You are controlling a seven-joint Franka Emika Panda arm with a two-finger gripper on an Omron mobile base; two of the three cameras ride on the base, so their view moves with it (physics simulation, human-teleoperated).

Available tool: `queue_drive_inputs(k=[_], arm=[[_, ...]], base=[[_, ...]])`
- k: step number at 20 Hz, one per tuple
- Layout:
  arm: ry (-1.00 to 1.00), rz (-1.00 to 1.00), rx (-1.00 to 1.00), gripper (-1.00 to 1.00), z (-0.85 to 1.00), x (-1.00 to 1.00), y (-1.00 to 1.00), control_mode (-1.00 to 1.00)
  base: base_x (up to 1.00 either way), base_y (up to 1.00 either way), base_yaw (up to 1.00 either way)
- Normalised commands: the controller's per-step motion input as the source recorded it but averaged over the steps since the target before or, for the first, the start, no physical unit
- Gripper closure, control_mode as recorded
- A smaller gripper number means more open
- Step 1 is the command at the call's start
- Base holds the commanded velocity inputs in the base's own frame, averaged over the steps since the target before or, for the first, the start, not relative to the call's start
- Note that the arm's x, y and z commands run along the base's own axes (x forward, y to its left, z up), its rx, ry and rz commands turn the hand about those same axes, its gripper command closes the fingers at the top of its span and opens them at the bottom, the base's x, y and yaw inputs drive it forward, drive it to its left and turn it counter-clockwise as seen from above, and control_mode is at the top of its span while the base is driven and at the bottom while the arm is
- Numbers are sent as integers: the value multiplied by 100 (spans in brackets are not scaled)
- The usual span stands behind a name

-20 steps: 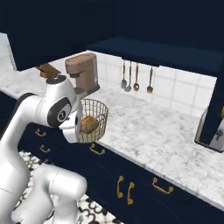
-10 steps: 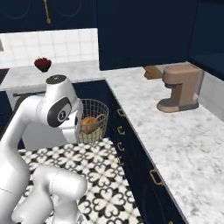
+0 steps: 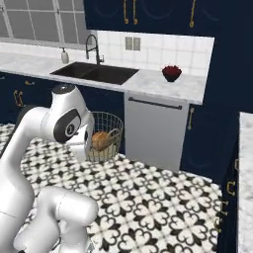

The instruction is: Open the cabinet, pick up the bread from the cabinet and place it in the basket. Then move the basket to the dining counter.

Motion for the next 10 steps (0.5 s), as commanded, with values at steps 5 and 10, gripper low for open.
queue_drive_inputs(k=[5,10], arm=[[0,0,0,100,0,0,0,100],[0,0,0,100,0,0,0,100]], base=[[-7,0,100],[-6,0,100]])
